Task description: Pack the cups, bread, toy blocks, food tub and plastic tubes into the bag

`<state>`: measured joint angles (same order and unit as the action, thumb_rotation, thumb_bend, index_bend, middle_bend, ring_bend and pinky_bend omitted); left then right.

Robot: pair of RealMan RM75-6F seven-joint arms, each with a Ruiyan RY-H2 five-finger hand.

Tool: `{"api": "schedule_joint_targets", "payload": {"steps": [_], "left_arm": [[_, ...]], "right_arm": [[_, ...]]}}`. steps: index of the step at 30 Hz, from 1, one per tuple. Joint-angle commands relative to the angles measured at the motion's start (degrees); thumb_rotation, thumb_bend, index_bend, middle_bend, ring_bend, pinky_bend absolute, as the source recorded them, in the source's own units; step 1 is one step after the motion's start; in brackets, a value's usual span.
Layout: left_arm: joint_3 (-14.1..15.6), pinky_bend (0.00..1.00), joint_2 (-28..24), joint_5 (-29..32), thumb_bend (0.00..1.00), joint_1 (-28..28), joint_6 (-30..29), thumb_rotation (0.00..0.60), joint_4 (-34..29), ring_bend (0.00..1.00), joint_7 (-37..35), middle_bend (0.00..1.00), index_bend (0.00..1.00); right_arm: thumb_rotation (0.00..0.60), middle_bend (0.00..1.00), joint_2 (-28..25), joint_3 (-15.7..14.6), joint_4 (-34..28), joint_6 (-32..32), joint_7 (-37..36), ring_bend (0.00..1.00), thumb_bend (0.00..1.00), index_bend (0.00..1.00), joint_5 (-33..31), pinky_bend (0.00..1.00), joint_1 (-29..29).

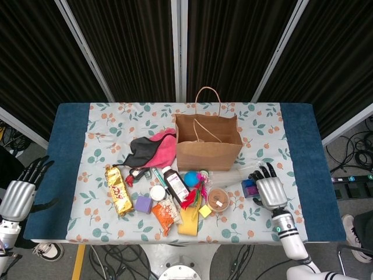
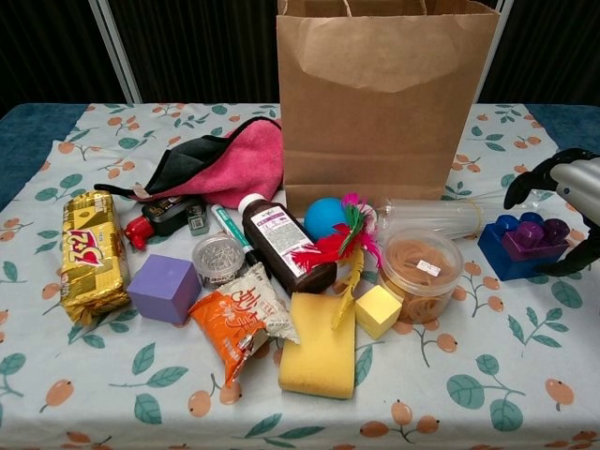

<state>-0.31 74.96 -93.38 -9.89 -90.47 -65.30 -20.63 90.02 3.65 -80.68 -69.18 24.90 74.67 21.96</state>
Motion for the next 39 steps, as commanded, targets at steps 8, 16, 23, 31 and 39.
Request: {"api": "schedule_joint_targets", "payload": {"steps": [8, 16, 23, 31, 39], "left_arm": [[-0.03, 0.20, 0.12, 0.19, 0.03, -0.08, 0.27, 0.600, 0.54, 0.08, -0.44, 0.16, 0.13], [-0.03, 0.20, 0.24, 0.25, 0.03, -0.04, 0.28, 0.600, 0.49, 0.08, -0.86, 0.15, 0.13], [-0.05, 0.20, 0.43, -0.17, 0.03, -0.29, 0.05, 0.600, 0.15, 0.08, -0.81, 0.16, 0.13], [-0.12, 0.20, -0.20, 0.07, 0.03, 0.26, -0.73, 0.600, -0.25, 0.08, -0.86, 0.15, 0.13], [-0.28, 0.20, 0.09, 0.00, 0.03, -0.22, -0.21, 0.600, -0.38, 0.08, -0.65, 0.15, 0.13]], "right_arm": [[0.600, 0.29, 2.06, 0.41, 1.03, 1.50, 1.75, 0.12, 0.01, 0.32, -1.47, 0.05, 0.48], [0.600, 0.32, 0.22, -1.60, -2.28, -1.53, 2.22, 0.13, 0.04, 0.32, 0.99, 0.05, -1.53], [0.600, 0.33, -1.78, -3.91, -6.11, -3.47, 2.77, 0.14, 0.05, 0.32, 2.99, 0.05, -3.65], [0.600, 0.32, -0.80, -2.45, -5.08, -4.20, 2.11, 0.14, 0.05, 0.32, 2.86, 0.05, -3.99], [0.600, 0.32, -0.58, -0.09, -4.37, -2.34, 2.87, 0.14, 0.05, 0.32, 0.66, 0.05, -2.83]]}}
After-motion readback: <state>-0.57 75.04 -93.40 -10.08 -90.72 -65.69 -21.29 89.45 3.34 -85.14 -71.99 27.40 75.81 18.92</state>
